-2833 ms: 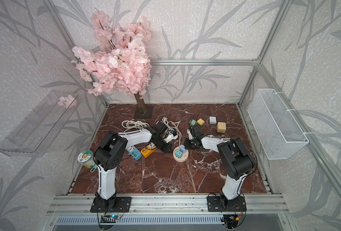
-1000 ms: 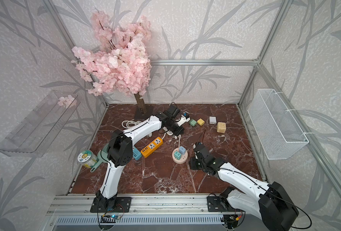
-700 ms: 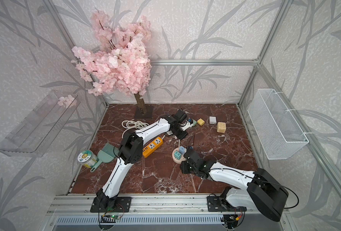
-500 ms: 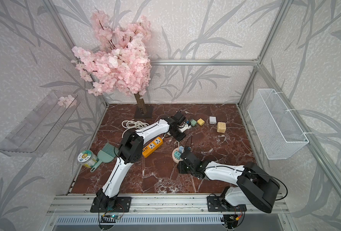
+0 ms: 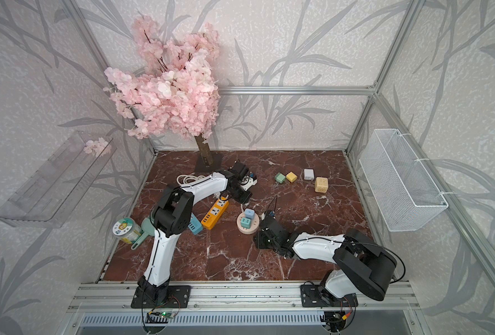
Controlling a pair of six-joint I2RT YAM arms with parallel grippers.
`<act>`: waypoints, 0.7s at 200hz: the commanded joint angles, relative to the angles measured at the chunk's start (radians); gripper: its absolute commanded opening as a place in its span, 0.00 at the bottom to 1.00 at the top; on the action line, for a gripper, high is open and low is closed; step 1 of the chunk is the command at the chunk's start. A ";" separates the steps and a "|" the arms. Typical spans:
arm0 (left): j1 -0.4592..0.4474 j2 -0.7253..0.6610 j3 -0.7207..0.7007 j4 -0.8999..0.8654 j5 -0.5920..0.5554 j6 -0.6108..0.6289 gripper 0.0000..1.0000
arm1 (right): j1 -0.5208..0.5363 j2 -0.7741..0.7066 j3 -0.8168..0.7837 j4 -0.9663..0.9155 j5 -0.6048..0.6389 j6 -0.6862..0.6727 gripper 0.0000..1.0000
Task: Pull the plug off the socket
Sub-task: Move the socket to the center of the board, then remove the plug from the socket.
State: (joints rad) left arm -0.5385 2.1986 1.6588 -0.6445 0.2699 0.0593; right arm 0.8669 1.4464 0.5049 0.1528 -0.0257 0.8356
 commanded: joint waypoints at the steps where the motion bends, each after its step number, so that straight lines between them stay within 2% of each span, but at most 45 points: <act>1: 0.013 -0.072 -0.106 0.005 -0.040 -0.006 0.00 | 0.004 0.043 0.020 -0.022 0.038 -0.017 0.42; 38: 0.017 -0.123 -0.191 0.019 -0.031 -0.007 0.00 | 0.004 0.102 0.035 0.051 0.015 -0.004 0.42; 63: 0.019 -0.146 -0.209 0.025 0.002 0.002 0.00 | 0.004 0.089 0.047 0.040 0.016 -0.021 0.42; 104: 0.018 -0.234 -0.217 0.006 0.214 0.058 0.00 | 0.004 0.011 0.076 -0.065 0.017 -0.120 0.43; 121: 0.016 -0.290 -0.212 -0.021 0.257 0.072 0.09 | 0.004 -0.029 0.092 -0.122 0.028 -0.171 0.43; 140: 0.016 -0.366 -0.213 -0.045 0.266 0.085 0.26 | 0.004 -0.084 0.107 -0.184 0.050 -0.237 0.45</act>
State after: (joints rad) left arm -0.5179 1.9560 1.4437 -0.6395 0.4545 0.1120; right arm 0.8669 1.4395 0.5716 0.0788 -0.0124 0.7071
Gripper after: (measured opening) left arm 0.179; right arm 0.443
